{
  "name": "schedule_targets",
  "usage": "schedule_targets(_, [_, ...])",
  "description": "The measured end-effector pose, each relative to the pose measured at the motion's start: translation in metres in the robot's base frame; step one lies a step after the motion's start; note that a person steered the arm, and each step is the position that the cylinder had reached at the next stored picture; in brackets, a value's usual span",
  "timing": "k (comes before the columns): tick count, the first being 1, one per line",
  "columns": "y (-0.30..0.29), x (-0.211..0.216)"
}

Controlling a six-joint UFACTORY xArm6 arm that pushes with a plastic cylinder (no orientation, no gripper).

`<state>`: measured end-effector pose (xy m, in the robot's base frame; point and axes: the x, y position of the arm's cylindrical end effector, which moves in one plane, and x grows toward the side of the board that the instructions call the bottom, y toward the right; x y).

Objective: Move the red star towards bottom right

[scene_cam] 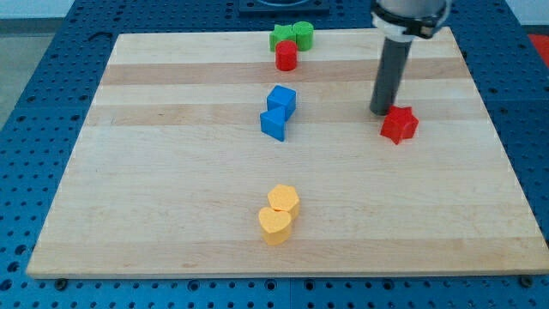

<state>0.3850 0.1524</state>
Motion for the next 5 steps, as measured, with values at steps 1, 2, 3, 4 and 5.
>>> schedule_targets(1, [0.022,0.022])
schedule_targets(2, [0.023,0.074])
schedule_targets(3, [0.023,0.118])
schedule_targets(4, [0.023,0.14])
schedule_targets(5, [0.023,0.168])
